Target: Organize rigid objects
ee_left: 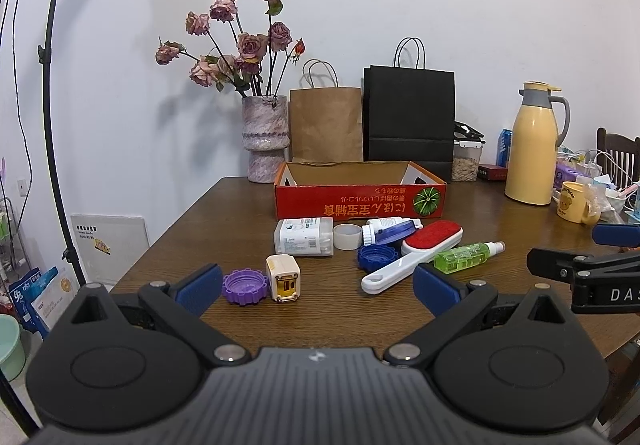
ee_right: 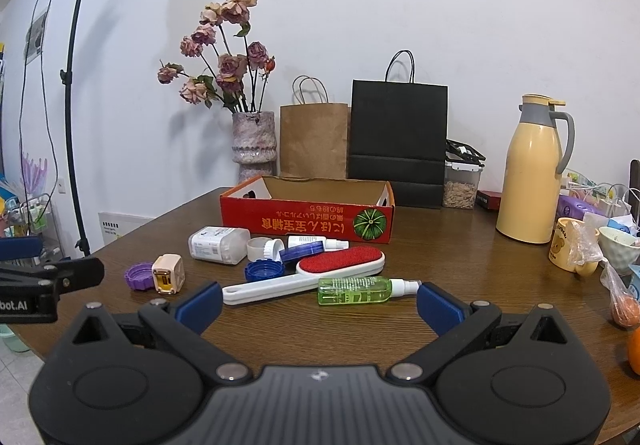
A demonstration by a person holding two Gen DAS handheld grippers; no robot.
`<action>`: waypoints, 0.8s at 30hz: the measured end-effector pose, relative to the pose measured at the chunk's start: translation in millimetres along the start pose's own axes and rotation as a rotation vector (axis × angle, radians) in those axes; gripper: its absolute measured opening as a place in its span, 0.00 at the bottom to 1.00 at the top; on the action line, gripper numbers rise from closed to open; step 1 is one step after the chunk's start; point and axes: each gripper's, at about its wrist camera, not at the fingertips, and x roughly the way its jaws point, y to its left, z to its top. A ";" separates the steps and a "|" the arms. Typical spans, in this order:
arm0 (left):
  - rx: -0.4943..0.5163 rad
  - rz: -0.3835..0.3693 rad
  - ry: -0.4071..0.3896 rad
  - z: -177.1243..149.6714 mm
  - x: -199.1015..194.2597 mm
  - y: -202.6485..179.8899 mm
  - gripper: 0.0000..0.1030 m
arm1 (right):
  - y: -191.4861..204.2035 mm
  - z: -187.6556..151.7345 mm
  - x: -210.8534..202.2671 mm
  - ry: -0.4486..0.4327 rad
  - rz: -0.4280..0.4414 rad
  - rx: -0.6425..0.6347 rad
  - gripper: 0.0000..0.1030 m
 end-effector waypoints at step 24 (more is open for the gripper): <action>-0.030 0.017 0.086 1.5 68.4 17.5 1.00 | -5.7 1.5 63.8 0.093 -0.023 -0.004 1.00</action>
